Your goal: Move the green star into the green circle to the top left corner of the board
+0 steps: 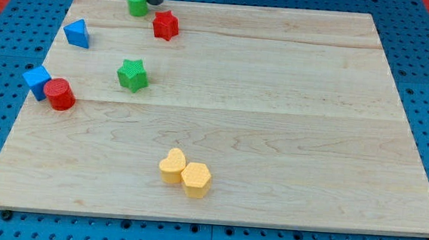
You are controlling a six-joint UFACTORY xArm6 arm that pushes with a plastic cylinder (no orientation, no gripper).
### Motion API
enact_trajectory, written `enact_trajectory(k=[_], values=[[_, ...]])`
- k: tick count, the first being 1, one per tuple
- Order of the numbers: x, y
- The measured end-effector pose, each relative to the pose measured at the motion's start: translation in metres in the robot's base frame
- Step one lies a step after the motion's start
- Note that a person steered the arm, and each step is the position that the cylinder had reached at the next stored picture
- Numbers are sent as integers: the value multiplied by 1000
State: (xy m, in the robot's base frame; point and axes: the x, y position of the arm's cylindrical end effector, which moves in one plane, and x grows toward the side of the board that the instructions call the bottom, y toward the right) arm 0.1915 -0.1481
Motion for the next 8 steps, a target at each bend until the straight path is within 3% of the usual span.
enact_trajectory(k=[2, 3, 4, 6, 7, 8], values=[[4, -22], [27, -19], [73, -6], [185, 83], [233, 79], [225, 36]])
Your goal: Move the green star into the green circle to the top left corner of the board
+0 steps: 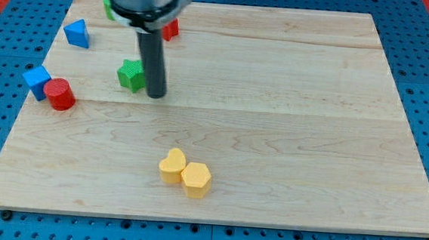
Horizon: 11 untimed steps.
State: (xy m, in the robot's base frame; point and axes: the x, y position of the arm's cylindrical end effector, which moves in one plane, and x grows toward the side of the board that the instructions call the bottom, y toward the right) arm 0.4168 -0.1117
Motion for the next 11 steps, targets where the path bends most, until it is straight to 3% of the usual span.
enact_trajectory(k=[1, 4, 5, 6, 9, 11], values=[[-16, -38], [-75, -53], [-82, -54], [-59, -55], [-117, -76], [-102, -81]])
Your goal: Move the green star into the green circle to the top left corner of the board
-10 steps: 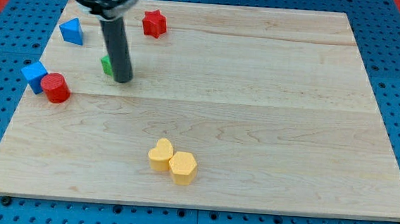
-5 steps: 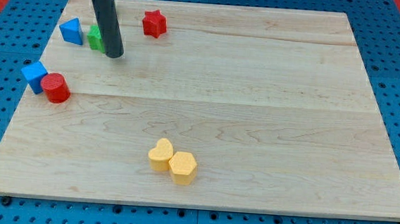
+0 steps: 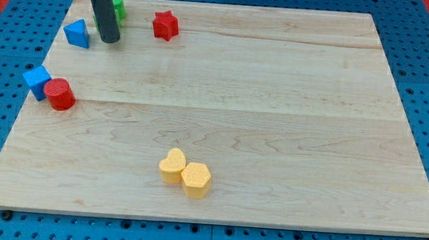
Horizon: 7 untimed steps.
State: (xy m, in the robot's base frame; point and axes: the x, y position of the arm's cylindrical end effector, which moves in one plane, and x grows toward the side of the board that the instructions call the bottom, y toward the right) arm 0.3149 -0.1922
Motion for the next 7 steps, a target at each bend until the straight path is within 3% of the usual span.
enact_trajectory(k=[1, 2, 7], values=[[7, -24], [-11, -38], [-55, -52]])
